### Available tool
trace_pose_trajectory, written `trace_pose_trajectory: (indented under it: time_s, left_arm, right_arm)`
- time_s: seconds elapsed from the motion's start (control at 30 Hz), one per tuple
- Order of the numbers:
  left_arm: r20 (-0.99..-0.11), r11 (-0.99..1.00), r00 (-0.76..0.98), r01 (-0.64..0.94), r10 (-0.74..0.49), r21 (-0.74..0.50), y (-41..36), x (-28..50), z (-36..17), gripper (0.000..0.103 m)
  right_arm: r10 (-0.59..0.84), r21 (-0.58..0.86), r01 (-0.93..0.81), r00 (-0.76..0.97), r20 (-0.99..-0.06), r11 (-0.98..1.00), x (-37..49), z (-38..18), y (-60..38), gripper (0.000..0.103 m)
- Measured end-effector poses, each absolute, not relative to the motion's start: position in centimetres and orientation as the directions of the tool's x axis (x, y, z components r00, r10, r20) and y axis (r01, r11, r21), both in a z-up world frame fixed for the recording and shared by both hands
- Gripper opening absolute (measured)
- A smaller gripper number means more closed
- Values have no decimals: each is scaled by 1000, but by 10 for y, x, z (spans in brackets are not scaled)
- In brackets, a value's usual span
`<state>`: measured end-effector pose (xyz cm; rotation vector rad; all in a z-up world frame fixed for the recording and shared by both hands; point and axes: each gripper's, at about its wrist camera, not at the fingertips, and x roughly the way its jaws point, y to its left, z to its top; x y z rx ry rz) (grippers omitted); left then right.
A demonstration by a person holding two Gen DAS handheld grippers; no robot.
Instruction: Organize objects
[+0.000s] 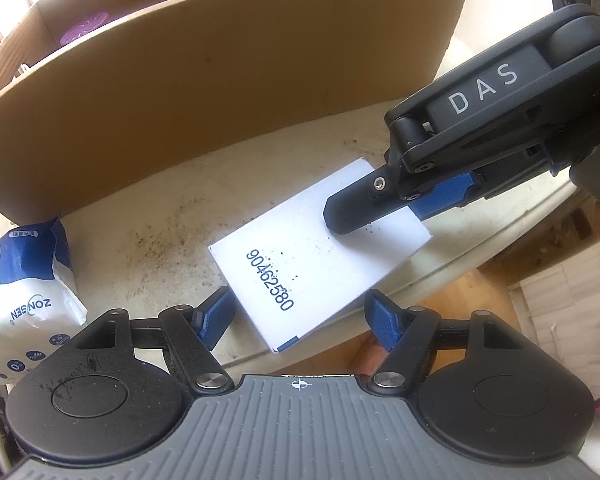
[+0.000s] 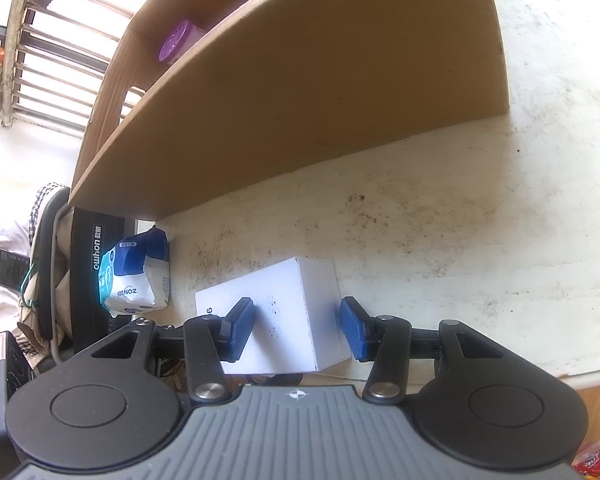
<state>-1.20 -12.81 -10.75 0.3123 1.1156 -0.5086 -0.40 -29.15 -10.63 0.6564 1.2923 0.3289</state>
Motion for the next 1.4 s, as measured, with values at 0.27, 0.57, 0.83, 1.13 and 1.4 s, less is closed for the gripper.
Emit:
trace_pose_trajectory:
  time_s: [0.27, 0.57, 0.83, 1.13, 1.4]
  left_arm:
    - [-908, 850, 352, 527, -230, -11, -129, -13, -108, 73]
    - [-908, 853, 349, 522, -231, -16, -127, -10, -107, 74]
    - [-909, 860, 349, 510, -229, -21, -126, -7, -104, 74]
    - [-902, 862, 362, 507, -234, -20, -122, -4, -98, 74]
    - [-899, 865, 369, 501, -236, -22, -119, -2, -94, 74]
  right_arm:
    - [567, 613, 119, 274, -777, 781, -6, -106, -290, 53]
    - [562, 610, 127, 276, -779, 783, -6, -105, -290, 53]
    - [552, 598, 133, 269, -789, 790, -4, -101, -287, 53]
    - [552, 599, 138, 272, -788, 788, -3, -100, -286, 53]
    - [555, 605, 140, 281, -783, 784, -3, -95, -285, 53]
